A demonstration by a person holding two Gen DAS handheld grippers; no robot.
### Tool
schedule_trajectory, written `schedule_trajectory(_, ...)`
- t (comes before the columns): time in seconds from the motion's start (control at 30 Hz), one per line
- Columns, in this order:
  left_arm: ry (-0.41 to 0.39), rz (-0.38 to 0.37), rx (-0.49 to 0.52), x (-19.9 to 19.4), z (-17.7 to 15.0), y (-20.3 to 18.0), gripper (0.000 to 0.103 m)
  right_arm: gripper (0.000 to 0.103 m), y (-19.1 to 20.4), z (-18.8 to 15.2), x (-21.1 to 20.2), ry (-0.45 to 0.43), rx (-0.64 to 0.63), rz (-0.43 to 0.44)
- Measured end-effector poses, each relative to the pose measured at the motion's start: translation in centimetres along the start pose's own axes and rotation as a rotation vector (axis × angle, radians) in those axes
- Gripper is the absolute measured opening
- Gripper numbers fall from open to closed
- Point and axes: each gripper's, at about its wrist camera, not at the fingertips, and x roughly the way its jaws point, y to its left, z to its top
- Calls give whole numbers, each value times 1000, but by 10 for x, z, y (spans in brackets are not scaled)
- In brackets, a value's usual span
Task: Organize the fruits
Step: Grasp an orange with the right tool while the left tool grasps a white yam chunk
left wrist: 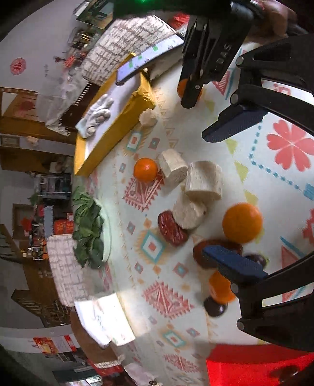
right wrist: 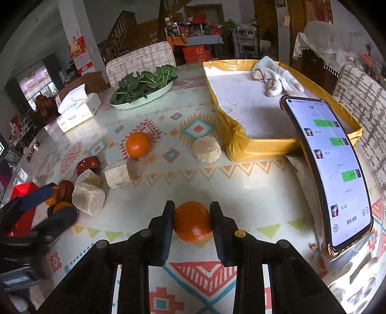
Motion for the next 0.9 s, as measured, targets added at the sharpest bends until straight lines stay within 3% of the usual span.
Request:
schedule_trajectory(0.03, 13, 2, 7, 5, 0, -3, 87, 32, 0, 0, 0, 0, 1, 3)
schedule_trajectory(0.13, 17, 51, 43, 12, 1, -9, 69, 32, 0, 0, 1, 1, 3, 7)
schedule_trajectory(0.17, 14, 64, 49, 13, 2, -10, 58, 32, 0, 0, 1, 1, 4, 10)
schedule_trajectory(0.23, 7, 58, 43, 12, 4, -9, 47, 32, 1, -1, 1, 0, 0, 9)
schedule_trajectory(0.27, 4, 57, 38, 12, 5, -9, 30, 32, 2, -1, 1, -1, -2, 7)
schedule_trajectory(0.47, -22, 44, -5, -1, 1, 2, 31, 32, 2, -2, 0, -10, -3, 17)
schedule_trajectory(0.6, -86, 3, -90, -37, -5, 24, 31, 32, 1, -2, -2, -21, 12, 66)
schedule_trajectory(0.77, -182, -12, -210, -94, -23, 62, 31, 32, -5, -1, -6, -31, 76, 295)
schedule_trajectory(0.9, -261, 36, -341, -141, -52, 111, 31, 32, -1, -1, -10, -48, 86, 397)
